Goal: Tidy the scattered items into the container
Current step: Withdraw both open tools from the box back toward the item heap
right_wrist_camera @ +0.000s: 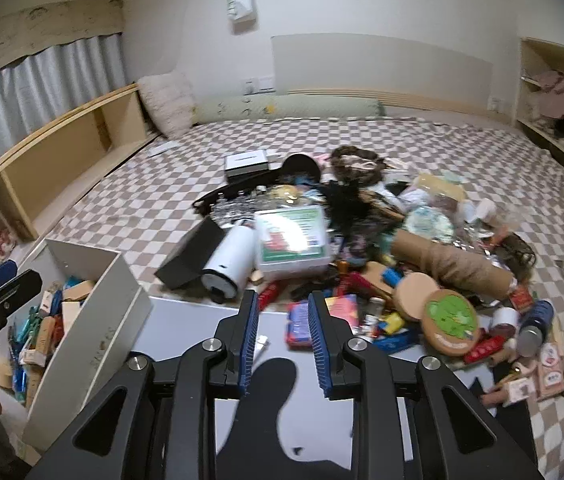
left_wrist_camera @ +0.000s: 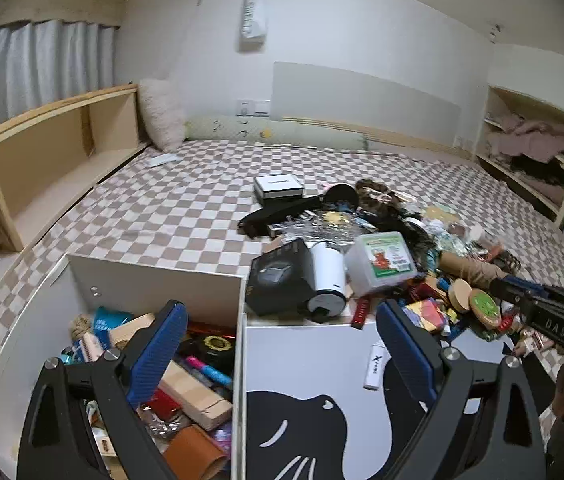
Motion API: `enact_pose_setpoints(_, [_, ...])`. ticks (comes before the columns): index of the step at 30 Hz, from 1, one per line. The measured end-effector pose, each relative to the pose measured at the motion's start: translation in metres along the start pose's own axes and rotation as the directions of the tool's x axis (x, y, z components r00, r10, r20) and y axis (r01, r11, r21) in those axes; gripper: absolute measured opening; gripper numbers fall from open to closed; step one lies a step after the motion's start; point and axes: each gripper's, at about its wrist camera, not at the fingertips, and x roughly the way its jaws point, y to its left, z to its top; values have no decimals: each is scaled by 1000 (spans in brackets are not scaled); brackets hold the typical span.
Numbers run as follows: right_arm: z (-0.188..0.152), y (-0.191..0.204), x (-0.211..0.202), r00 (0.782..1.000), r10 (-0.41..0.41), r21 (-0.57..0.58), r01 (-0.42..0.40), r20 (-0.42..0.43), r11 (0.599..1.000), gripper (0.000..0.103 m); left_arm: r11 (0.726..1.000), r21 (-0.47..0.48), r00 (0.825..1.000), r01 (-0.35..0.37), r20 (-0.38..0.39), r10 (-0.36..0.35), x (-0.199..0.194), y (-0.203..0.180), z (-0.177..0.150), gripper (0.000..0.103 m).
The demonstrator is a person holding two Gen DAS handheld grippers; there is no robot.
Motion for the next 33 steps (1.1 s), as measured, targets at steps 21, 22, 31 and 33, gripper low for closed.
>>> enact_pose_setpoints(21, [-25, -82, -34, 997, -34, 51, 30, 73, 998, 103, 996, 57, 998, 64, 22, -65, 13, -57, -5, 96])
enact_pose_setpoints(22, [-26, -84, -34, 996, -42, 42, 39, 76, 998, 103, 997, 53, 998, 63, 15, -64, 15, -59, -6, 96])
enact_pose_setpoints(31, [-41, -115, -25, 994, -91, 95, 86, 57, 992, 103, 995, 42, 994, 88, -66, -85, 39, -73, -18, 97])
enact_pose_setpoints(33, [-45, -122, -21, 993, -106, 105, 101, 43, 989, 103, 993, 38, 990, 110, -96, -106, 46, -77, -22, 103])
